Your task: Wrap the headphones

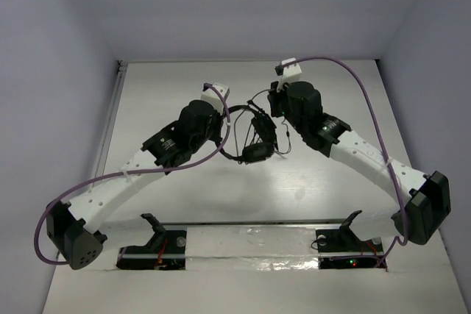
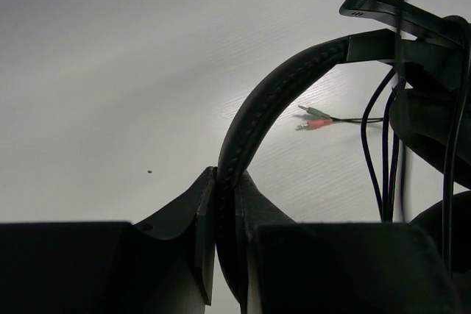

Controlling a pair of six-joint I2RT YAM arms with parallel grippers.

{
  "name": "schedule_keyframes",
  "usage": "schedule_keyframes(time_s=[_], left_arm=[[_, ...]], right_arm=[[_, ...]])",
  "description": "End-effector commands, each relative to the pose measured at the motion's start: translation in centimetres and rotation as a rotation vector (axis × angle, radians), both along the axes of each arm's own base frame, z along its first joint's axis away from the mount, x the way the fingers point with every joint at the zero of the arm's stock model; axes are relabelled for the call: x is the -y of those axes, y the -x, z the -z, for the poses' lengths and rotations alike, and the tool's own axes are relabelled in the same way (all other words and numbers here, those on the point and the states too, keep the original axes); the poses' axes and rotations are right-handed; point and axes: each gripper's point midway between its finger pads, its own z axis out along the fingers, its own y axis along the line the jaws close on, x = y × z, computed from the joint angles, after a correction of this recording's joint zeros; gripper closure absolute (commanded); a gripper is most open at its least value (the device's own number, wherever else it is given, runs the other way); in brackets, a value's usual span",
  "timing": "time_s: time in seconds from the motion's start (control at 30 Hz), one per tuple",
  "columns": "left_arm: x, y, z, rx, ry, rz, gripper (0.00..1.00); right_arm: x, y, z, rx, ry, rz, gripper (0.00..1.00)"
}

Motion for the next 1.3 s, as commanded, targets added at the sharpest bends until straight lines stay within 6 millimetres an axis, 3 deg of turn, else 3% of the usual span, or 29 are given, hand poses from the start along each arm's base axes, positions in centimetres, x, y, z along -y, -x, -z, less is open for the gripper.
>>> schedule_keyframes(time_s=[0.0,0.03,0.1,0.13,0.3,0.4,0.53,0.7,0.73,0.87,0.93,1.07,1.13,1.2,1.27], left_arm=[[1.7,0.4,-7.3,0.113,0.219,0.048,1.0],[2.0,0.6,-7.8,0.113,0.236,0.065,1.0],[1.8,0.6,-9.0,0.126,0.259,0.064,1.0],[1.8,0.8,-9.5,0.132,0.272,0.07,1.0],[1.4,1.0,-12.0,0.162,0.309,0.072,1.0],[0.6,0.8,-12.8,0.176,0.284,0.041,1.0],[-0.4,0.2,-12.8,0.17,0.217,-0.006,1.0],[0.7,-0.2,-9.8,0.107,0.143,0.032,1.0],[0.7,-0.2,-8.8,0.087,0.127,0.031,1.0],[0.5,0.0,-10.4,0.121,0.195,0.041,1.0],[0.3,0.1,-12.0,0.143,0.229,0.041,1.0],[-0.6,0.2,-14.6,0.172,0.27,0.033,1.0],[-1.5,-0.2,-16.2,0.196,0.296,0.017,1.0],[-0.9,0.2,-17.6,0.198,0.349,0.084,1.0],[-0.5,0.4,-18.1,0.192,0.373,0.118,1.0]], right_arm=[[-1.2,0.3,-1.8,0.06,-0.134,-0.069,0.88],[-1.1,0.3,-1.5,0.055,-0.145,-0.081,0.83],[-1.8,0.8,-1.7,0.059,-0.191,-0.146,0.82],[-1.5,0.8,-0.7,0.044,-0.194,-0.151,0.82],[-2.4,1.9,-0.1,0.046,-0.295,-0.298,0.81],[-1.8,1.9,0.8,0.043,-0.342,-0.305,0.84],[0.6,2.0,-1.0,0.11,-0.404,-0.241,1.0],[2.8,0.2,-3.7,0.152,-0.407,-0.134,1.0],[2.8,-0.1,-6.1,0.186,-0.412,-0.134,1.0],[3.1,-0.6,-7.5,0.19,-0.391,-0.11,1.0],[2.2,-0.5,-6.2,0.154,-0.388,-0.153,1.0],[0.9,0.0,-0.5,0.064,-0.415,-0.202,1.0],[0.6,0.3,1.1,0.041,-0.427,-0.216,1.0],[-0.1,0.5,2.9,0.006,-0.435,-0.252,1.0],[-0.5,0.6,3.2,0.004,-0.447,-0.268,1.0]])
